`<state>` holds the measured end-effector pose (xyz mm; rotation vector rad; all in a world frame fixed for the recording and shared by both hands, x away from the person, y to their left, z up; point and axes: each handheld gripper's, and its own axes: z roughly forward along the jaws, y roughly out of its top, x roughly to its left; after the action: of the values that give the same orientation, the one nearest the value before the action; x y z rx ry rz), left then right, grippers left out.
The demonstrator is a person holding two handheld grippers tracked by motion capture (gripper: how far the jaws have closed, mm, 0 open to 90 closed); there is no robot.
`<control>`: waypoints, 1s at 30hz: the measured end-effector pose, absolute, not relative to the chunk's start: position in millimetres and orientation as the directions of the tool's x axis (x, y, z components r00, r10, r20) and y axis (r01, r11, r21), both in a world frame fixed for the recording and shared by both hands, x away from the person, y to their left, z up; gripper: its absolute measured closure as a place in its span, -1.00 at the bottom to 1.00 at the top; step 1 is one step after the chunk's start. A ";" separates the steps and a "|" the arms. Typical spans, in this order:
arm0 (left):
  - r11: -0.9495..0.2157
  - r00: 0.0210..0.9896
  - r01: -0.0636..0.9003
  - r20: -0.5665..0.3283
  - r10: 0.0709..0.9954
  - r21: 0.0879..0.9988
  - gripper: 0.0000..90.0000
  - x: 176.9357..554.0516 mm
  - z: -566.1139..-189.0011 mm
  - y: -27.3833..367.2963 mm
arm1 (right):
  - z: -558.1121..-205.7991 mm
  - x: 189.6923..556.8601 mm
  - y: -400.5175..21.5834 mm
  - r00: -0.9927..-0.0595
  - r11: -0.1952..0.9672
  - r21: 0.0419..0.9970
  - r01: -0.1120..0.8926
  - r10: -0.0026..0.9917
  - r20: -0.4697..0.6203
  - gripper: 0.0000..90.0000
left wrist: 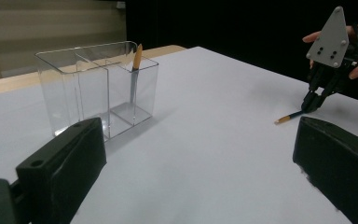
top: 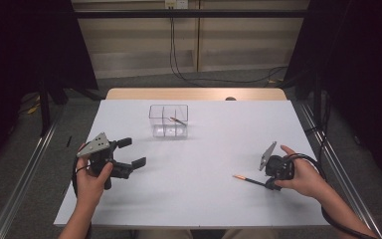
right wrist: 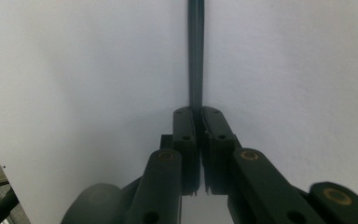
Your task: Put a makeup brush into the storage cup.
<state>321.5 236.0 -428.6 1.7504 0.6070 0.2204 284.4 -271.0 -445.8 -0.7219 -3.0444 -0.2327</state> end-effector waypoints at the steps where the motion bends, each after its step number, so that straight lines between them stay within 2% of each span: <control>1: -0.154 0.845 0.281 -0.168 0.508 0.947 -0.95 321.4 -428.5 235.9 | -445.8 284.7 -271.2 -0.895 0.884 0.144 0.445 0.445 0.039 0.90; 10: -0.150 0.845 0.282 -0.171 0.507 0.947 -0.95 321.8 -428.6 237.0 | -445.1 283.6 -275.8 -0.882 0.866 0.169 0.471 0.468 0.058 0.90; 24: -0.147 0.844 0.279 -0.169 0.508 0.949 -0.95 321.3 -427.6 236.8 | -439.4 279.1 -283.5 -0.861 0.821 0.268 0.504 0.500 0.088 0.90; 30: -0.146 0.845 0.278 -0.170 0.506 0.949 -0.95 321.3 -427.4 236.9 | -442.7 278.3 -282.3 -0.860 0.822 0.258 0.508 0.500 0.101 0.90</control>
<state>321.3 236.9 -427.4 1.7412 0.6058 0.2204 278.3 -282.3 -442.7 -0.8217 -2.9712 -0.4336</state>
